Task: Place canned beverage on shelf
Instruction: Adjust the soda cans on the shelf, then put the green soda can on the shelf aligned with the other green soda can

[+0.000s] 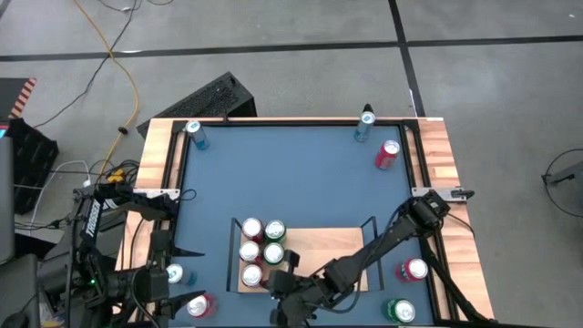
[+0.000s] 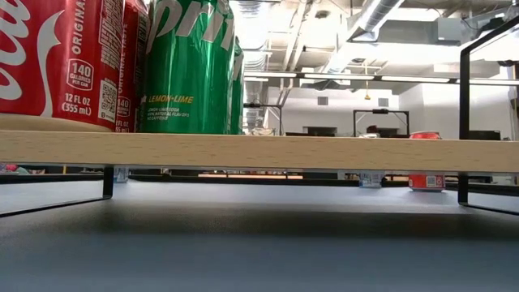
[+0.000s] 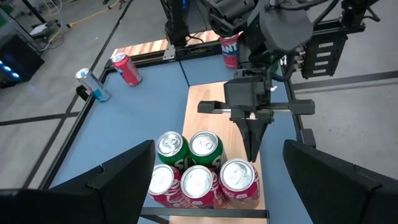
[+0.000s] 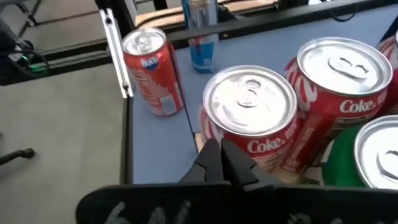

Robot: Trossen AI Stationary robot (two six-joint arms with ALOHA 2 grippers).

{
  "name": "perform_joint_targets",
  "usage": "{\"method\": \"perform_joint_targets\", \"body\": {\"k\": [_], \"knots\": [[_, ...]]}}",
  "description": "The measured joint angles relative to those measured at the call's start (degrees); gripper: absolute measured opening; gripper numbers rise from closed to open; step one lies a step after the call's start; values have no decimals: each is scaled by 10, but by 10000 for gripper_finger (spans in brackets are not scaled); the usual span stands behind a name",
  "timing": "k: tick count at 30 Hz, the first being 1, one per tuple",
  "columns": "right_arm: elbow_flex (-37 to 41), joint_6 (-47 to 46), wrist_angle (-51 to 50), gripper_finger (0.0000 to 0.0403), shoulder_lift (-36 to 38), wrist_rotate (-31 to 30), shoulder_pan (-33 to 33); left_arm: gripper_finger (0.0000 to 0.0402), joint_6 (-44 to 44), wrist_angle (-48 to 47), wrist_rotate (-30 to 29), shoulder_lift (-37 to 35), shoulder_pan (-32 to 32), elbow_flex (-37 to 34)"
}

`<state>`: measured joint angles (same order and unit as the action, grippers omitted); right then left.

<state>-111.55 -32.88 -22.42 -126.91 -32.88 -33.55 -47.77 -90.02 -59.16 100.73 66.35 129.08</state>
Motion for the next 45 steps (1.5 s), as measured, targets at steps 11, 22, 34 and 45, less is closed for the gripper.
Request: {"method": "perform_joint_targets", "body": {"k": [11,22,34,45], "knots": [[0,-29,-29,0,0,0,-1,339,2,0,4,0,0,0],[0,-5,-22,0,0,17,12,339,2,0,4,0,0,0],[0,29,-19,0,20,79,9,339,2,0,3,0,0,0],[-1,-73,-246,0,136,127,-14,339,-39,0,-3,0,0,0]]}}
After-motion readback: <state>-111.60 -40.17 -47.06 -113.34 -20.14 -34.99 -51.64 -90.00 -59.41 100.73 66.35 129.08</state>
